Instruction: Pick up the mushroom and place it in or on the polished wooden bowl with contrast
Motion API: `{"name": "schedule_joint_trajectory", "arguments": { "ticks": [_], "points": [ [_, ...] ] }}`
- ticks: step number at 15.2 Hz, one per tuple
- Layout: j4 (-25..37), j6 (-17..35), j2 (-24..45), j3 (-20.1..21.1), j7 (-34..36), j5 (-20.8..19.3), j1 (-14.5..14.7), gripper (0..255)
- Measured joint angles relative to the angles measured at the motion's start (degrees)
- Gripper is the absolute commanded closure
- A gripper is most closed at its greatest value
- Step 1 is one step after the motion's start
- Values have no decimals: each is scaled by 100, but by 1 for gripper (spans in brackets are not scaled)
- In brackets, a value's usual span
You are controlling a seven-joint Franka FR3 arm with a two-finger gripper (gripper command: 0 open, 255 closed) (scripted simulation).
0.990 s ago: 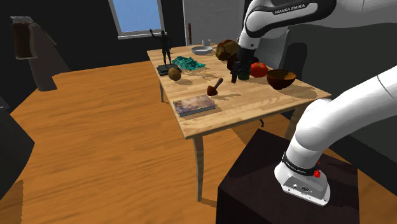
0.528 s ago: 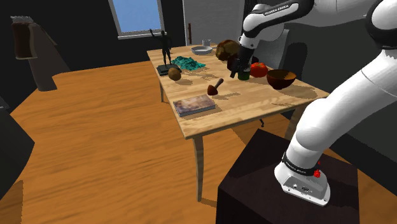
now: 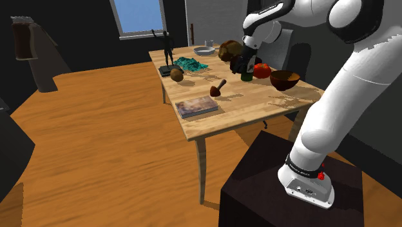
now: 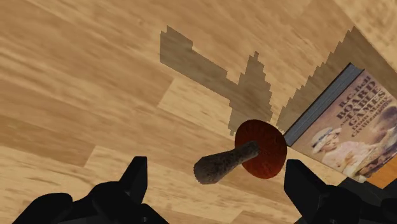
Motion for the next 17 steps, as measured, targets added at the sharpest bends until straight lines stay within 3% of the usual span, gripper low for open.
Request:
{"name": "schedule_joint_trajectory", "arguments": {
  "ticks": [3, 6, 11, 17],
  "points": [
    [661, -91, 818, -361, -797, 841, 22, 0],
    [761, -14, 1102, -399, -1086, 1188, 2, 0],
    [679, 225, 1349, -348, -1263, 1471, 31, 0],
    [678, 254, 1395, -342, -1297, 1519, 29, 0]
  ]
}}
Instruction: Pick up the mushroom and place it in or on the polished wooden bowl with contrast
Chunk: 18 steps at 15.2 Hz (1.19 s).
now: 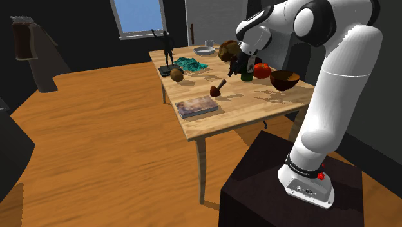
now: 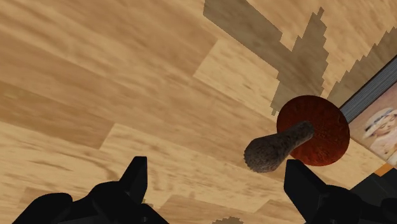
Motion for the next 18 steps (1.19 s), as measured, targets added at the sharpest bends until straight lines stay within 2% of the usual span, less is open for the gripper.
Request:
{"name": "schedule_joint_trajectory", "arguments": {
  "ticks": [1, 2, 11, 12, 13, 14, 15, 18],
  "points": [
    [0, 0, 0, 0, 0, 0, 0, 0],
    [0, 0, 0, 0, 0, 0, 0, 255],
    [0, 0, 0, 0, 0, 0, 0, 255],
    [0, 0, 0, 0, 0, 0, 0, 0],
    [0, 0, 0, 0, 0, 0, 0, 0],
    [71, 2, -7, 47, 120, -255, 96, 0],
    [137, 3, -28, 123, 300, -799, 252, 0],
    [367, -168, 20, 421, 885, -2854, 823, 0]
  ]
}}
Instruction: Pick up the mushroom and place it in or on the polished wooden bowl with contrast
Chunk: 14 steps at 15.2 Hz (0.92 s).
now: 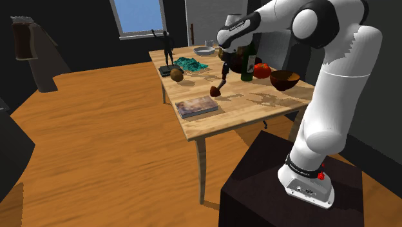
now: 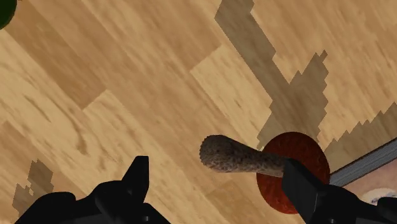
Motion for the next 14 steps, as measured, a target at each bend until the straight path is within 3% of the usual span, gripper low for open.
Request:
{"name": "schedule_joint_trajectory", "arguments": {
  "ticks": [2, 4, 14],
  "points": [
    [10, -193, 25, 215, 355, -1361, 405, 0],
    [-21, -192, 92, 282, 466, -1886, 535, 0],
    [-244, 248, 340, 254, 444, -1990, 483, 0]
  ]
}}
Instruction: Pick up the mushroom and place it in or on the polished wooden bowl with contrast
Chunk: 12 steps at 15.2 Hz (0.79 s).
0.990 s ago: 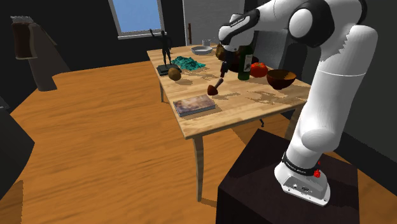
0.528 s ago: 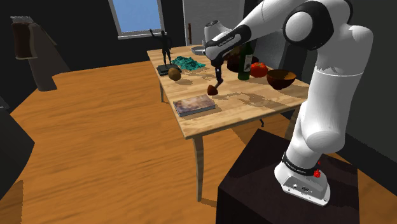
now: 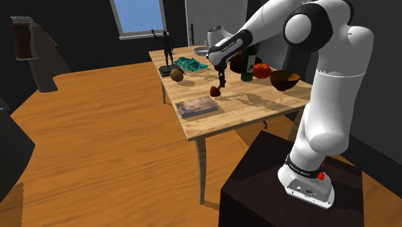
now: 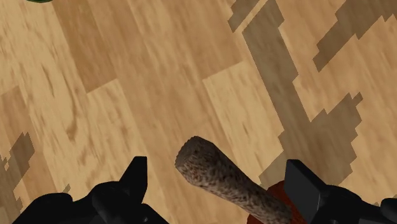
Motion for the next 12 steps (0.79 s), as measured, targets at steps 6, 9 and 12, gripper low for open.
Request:
{"name": "schedule_joint_trajectory", "arguments": {
  "ticks": [6, 9, 12],
  "points": [
    [0, 2, 0, -2, -2, 0, -2, 255],
    [-1, 0, -1, -3, -3, -1, -3, 255],
    [-2, -1, -4, -3, -1, -3, -2, 255]
  ]
}}
